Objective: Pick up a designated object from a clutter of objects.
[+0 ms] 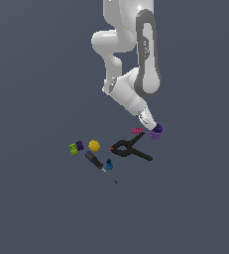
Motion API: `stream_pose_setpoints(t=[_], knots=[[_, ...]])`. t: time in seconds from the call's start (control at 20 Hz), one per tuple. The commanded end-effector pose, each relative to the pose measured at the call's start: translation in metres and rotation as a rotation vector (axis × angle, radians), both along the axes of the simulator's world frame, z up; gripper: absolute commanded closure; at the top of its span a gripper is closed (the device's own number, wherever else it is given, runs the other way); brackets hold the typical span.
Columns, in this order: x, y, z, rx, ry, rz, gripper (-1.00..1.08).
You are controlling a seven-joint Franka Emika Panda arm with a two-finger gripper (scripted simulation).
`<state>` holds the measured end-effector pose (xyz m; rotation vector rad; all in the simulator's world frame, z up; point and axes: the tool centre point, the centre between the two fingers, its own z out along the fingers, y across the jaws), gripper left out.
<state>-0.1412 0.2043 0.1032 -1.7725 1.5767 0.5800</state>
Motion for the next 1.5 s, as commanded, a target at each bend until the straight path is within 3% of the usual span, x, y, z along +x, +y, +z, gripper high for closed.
stream_pose_setpoints(t=[0.0,0.4,1.35,1.4,1.45], knots=[[-0.006,0.001,-0.005,0.003,0.024,-0.034,-0.20],[-0.015,0.001,-0.013,0.007,0.062,-0.087,-0.20],[-0.012,0.024,-0.034,0.007,0.063,-0.089,-0.20],[-0.012,0.024,-0.034,0.007,0.063,-0.089,1.08],[-0.012,0.024,-0.034,0.007,0.063,-0.089,1.08]])
